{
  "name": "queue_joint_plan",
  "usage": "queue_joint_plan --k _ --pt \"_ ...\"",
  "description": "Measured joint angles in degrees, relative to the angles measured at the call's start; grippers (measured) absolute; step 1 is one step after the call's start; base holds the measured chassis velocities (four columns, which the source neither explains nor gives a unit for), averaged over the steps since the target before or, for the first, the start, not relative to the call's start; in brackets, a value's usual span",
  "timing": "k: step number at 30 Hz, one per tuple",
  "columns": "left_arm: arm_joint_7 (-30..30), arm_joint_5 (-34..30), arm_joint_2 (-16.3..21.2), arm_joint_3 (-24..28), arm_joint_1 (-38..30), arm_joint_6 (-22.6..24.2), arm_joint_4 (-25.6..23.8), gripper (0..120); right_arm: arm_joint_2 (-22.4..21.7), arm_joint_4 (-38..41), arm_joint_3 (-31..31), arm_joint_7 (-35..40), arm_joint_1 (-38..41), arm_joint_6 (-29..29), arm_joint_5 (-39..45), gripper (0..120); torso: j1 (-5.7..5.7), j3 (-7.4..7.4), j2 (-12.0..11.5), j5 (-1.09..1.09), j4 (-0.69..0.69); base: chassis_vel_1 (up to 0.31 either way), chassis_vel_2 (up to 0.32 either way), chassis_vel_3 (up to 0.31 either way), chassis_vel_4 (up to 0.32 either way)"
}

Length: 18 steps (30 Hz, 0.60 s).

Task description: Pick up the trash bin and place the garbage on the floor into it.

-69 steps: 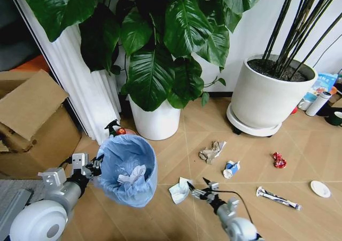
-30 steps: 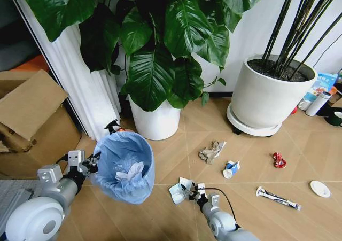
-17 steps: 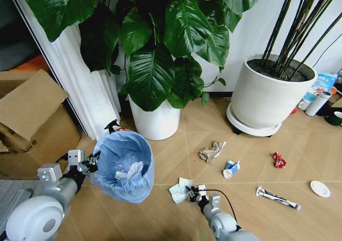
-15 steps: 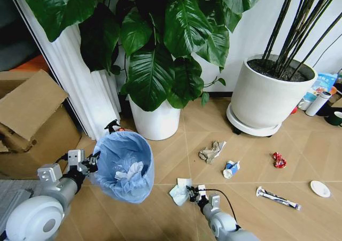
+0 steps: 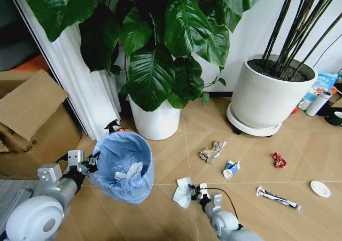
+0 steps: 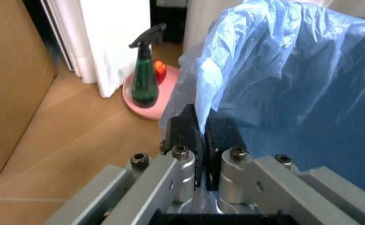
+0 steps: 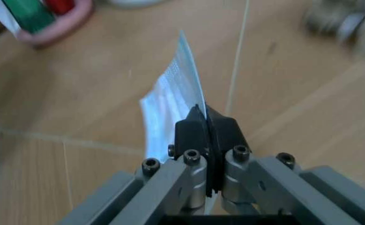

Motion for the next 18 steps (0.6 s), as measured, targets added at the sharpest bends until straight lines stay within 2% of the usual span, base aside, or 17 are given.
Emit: queue_joint_plan --k 1,5,7,9,14,18 --pt "0.0 0.0 0.0 0.0 0.0 0.0 0.0 0 0.0 0.0 0.0 0.0 0.0 0.0 0.0 0 0.0 0.0 0.0 0.0 0.0 0.0 0.0 0.0 0.0" --pt "0.08 -0.77 3.31 3.21 -1.69 -0.44 2.03 0 -7.16 9.85 5.48 -3.82 -3.6 1.89 0.16 0 0.0 0.0 0.0 -0.02 0.0 0.0 0.0 0.0 0.0" --pt "0.1 -1.14 4.1 4.13 -2.22 -0.68 2.44 0 -8.45 11.95 6.52 -4.83 -4.42 2.56 0.11 0 0.0 0.0 0.0 -0.01 -0.02 0.0 0.0 0.0 0.0" --pt "0.48 -1.72 5.96 6.2 -3.25 -1.58 3.44 0 -11.58 18.24 8.07 -6.98 -5.66 4.38 0.79 0 0.0 0.0 0.0 -0.01 -0.06 0.0 0.0 0.0 0.0" --pt "0.88 -1.85 6.55 9.08 -4.97 -2.43 4.47 0 -15.53 26.96 7.9 -11.38 -4.13 7.73 5.06 0 0.0 0.0 0.0 -0.01 0.02 0.0 0.0 0.0 0.0" --pt "1.48 -2.06 6.64 13.33 -8.58 -2.57 5.8 0 -17.68 33.06 7.79 -15.48 -1.93 10.1 9.85 0 0.0 0.0 0.0 -0.02 0.02 0.0 0.0 0.0 0.0"
